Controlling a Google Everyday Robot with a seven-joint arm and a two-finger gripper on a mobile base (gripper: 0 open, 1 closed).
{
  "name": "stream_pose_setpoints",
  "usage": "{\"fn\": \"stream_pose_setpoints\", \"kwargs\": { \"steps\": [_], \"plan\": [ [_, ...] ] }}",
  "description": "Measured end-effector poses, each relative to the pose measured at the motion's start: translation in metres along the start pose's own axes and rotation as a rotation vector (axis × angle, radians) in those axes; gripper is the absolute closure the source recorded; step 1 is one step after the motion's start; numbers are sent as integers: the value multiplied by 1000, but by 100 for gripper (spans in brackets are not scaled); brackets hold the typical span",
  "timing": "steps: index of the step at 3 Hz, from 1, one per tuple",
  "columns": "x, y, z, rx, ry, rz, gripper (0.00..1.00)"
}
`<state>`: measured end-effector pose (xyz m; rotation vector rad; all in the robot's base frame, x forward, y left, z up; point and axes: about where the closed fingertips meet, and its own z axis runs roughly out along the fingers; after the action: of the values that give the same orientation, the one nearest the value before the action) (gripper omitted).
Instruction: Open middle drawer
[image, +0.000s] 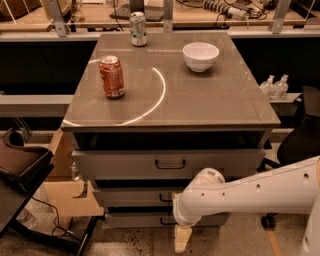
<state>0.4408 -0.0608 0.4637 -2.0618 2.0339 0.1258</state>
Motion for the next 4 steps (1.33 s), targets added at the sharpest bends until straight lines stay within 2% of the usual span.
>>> {"fn": "stream_pose_setpoints", "kwargs": {
  "steps": [1, 2, 3, 4],
  "plan": [
    [-2, -8, 4, 5, 23, -5, 0],
    [-8, -16, 11, 9, 57, -36, 0],
    [-12, 0, 34, -20, 35, -21, 0],
    [-13, -3, 40, -26, 29, -21, 0]
  ]
}}
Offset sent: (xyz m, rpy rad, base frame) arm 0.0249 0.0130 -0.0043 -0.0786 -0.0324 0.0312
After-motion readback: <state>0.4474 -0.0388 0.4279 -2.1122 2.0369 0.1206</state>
